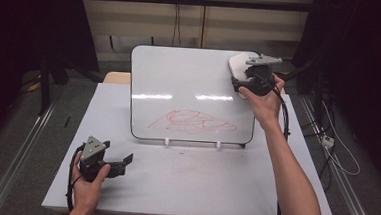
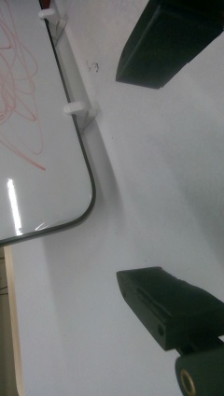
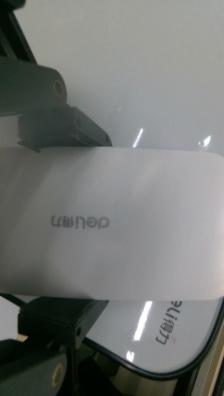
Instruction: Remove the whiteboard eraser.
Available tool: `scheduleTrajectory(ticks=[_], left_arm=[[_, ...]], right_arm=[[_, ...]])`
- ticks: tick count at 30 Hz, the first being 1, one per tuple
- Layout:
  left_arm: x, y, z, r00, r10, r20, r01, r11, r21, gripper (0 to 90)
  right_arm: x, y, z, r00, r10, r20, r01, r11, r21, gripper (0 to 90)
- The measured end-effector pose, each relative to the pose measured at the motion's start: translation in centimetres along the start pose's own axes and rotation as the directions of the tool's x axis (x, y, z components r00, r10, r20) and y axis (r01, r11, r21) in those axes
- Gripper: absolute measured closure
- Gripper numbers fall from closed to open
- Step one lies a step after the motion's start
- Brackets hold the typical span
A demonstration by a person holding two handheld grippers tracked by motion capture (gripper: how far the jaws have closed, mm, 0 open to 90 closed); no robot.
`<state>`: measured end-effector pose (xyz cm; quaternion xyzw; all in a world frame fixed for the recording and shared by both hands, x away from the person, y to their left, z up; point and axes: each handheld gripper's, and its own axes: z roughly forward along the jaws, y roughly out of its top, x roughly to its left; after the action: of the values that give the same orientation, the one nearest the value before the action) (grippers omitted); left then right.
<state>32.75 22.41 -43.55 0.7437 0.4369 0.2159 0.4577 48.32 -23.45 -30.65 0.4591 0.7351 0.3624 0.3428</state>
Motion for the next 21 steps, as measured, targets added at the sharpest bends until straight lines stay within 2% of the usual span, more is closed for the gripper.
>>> scheduleTrajectory(ticks=[6, 12, 15, 21], left_arm=[[0.0, 0.0, -0.1, 1.0000, -0.002, -0.002, 0.002, 1.0000, -0.007, 5.5], [-0.1, -0.1, -0.1, 1.0000, -0.006, 0.000, 0.006, 1.0000, 0.002, 5.5], [-0.1, -0.1, -0.2, 1.0000, 0.006, 0.000, -0.006, 1.0000, 0.004, 5.5], [0.0, -0.2, 0.0, 0.9999, -0.011, 0.000, 0.011, 0.9999, 0.005, 5.5]], right_arm=[[0.3, 0.2, -0.2, 1.0000, -0.007, -0.001, 0.007, 1.000, -0.004, 31.4], [0.4, 0.6, -1.5, 0.9999, -0.004, -0.011, 0.004, 0.999, -0.045, 31.4], [0.3, 0.4, -2.1, 0.9999, -0.001, -0.012, 0.000, 0.999, -0.054, 31.4], [0.1, 0.0, -2.6, 0.9999, -0.002, -0.012, 0.001, 0.998, -0.063, 31.3]])
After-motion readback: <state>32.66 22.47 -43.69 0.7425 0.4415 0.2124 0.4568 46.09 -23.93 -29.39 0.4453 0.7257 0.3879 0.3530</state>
